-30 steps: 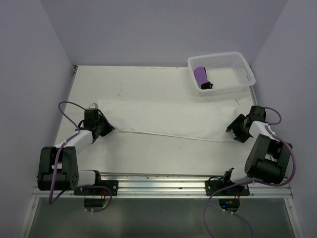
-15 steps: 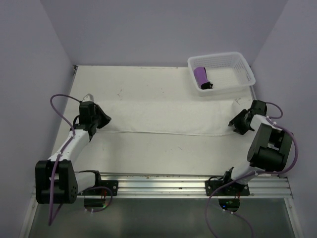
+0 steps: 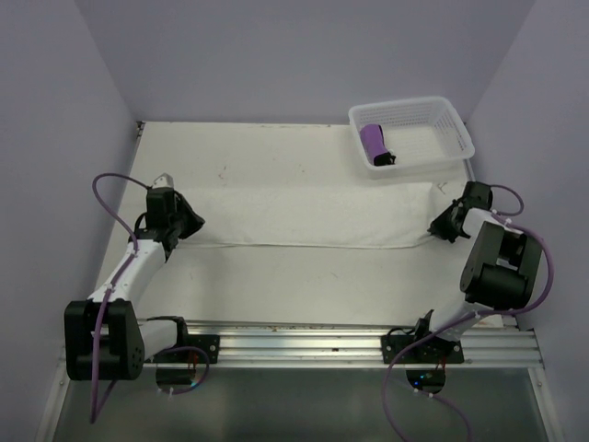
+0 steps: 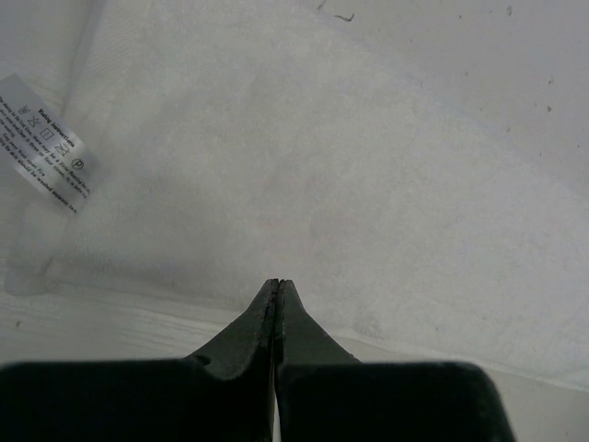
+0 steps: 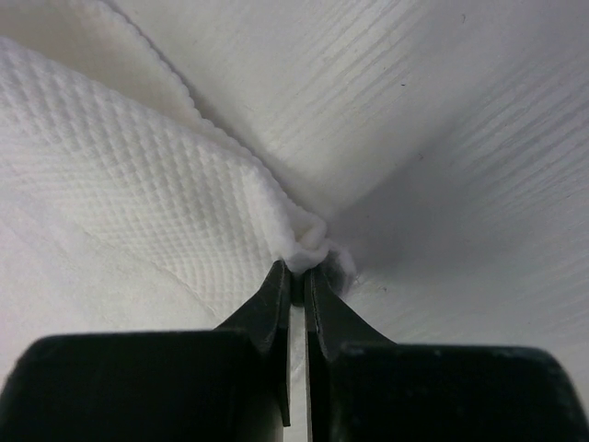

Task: Roll the towels
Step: Fold the towel

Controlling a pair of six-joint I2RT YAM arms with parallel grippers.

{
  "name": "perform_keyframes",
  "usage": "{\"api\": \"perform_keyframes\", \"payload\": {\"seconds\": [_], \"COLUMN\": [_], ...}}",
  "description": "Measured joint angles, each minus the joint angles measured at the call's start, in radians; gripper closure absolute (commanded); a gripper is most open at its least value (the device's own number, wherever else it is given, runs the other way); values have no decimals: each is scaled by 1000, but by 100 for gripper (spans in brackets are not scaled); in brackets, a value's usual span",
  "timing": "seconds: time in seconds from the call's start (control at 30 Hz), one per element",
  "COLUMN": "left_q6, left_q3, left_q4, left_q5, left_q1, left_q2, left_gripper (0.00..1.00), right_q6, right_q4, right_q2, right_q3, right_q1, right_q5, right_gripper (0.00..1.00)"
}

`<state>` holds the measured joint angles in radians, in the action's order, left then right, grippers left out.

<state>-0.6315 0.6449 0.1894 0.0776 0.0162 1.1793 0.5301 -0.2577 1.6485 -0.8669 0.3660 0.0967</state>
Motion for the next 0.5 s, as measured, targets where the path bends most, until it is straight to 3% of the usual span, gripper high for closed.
{"api": "perform_keyframes", "payload": {"seconds": [0.3,0.5], "left_q6": [8,8], "left_q3": [6,6], "left_q4": [7,11], "left_q5": [2,23], "left_q1": [0,0], "left_q2": [-1,-15], "left_gripper": [100,100], "right_q6": [-2,-1], "right_q4": [-62,-178], "right_q2": [-40,-200], "right_q3": [-2,-2], "right_q1": [-21,-21], "right_q5": [-63,-140], "right_gripper": [100,100]}}
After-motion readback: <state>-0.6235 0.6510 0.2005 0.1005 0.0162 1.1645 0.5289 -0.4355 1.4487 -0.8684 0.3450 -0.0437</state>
